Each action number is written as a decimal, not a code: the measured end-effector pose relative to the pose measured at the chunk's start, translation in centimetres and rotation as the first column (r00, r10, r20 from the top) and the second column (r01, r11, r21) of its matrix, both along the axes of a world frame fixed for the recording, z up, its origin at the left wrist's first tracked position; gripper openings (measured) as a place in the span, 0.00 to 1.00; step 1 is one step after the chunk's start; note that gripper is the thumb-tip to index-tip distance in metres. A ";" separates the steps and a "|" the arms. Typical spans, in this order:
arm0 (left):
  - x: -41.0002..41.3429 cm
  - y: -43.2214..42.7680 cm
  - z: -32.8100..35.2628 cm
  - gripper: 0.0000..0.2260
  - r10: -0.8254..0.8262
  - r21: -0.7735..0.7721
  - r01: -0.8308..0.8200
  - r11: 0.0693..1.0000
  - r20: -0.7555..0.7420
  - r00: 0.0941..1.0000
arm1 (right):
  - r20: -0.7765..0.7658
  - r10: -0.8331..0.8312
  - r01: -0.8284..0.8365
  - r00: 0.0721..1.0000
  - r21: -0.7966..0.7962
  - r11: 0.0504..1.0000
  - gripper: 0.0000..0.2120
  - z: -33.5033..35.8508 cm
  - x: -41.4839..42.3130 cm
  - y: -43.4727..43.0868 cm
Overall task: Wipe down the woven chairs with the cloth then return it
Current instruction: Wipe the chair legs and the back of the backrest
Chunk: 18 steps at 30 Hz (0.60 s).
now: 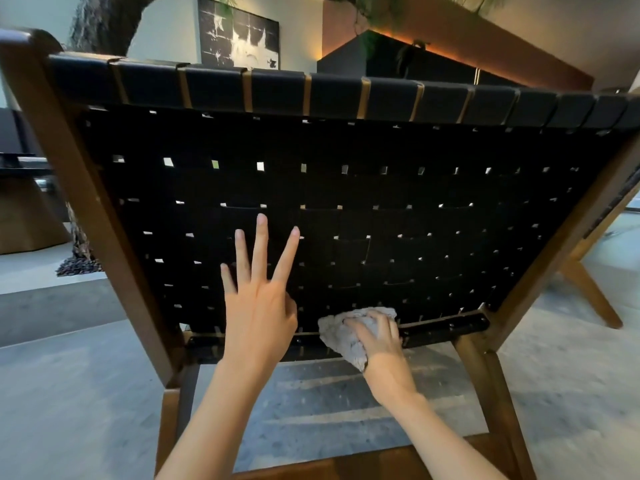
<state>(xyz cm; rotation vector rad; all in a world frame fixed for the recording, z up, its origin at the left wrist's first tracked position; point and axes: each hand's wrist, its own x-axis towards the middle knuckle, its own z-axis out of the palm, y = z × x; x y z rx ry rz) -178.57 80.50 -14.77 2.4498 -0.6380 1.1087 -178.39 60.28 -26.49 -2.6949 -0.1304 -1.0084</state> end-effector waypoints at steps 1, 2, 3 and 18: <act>0.2 0.2 -0.2 0.43 0.002 0.009 -0.002 1.000 0.011 1.000 | -0.001 0.004 -0.004 1.000 0.010 1.000 0.26 0.0 0.0 0.0; 0.3 0.4 -0.3 0.42 0.007 0.017 -0.007 1.000 0.027 1.000 | -0.019 -0.003 0.003 1.000 0.010 1.000 0.27 0.3 -0.1 -0.1; 0.4 0.5 -0.4 0.42 0.012 0.019 -0.013 1.000 0.042 0.999 | -0.037 -0.006 0.007 0.999 0.007 1.000 0.27 0.9 -0.2 -0.2; 0.2 1.6 2.0 0.44 0.065 -0.120 -0.053 0.991 0.100 0.993 | 0.759 0.071 -0.003 0.647 -0.091 0.996 0.23 17.9 -5.8 6.1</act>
